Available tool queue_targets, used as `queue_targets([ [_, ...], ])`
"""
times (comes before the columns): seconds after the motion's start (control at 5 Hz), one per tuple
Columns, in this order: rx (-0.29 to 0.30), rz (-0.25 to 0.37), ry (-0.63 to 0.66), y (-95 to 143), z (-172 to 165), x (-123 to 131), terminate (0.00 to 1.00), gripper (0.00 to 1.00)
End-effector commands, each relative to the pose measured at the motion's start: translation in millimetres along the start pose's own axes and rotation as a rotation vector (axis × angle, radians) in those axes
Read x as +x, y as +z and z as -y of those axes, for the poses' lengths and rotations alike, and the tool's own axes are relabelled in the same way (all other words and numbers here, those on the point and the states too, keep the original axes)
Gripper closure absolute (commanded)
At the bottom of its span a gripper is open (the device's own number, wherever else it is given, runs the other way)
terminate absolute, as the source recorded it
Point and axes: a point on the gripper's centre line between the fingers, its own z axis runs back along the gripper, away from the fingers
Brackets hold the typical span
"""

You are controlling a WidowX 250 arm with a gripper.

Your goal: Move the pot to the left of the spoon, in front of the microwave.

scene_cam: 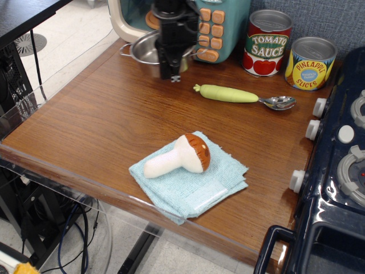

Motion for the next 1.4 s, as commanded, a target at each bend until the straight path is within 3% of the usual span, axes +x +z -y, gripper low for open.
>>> queue_targets([
  [0.0, 0.000, -0.034, -0.015, -2.4, 7.2, -1.0, 0.00, 1.00],
  [0.4, -0.061, -0.056, 0.009, -19.9, 15.4, -14.8, 0.00, 1.00],
  [0.6, -0.063, -0.057, 0.025, -18.8, 14.6, -13.6, 0.00, 0.00],
  [1.2, -0.058, -0.069, 0.022, -9.3, 12.0, -11.9, 0.00, 0.00],
])
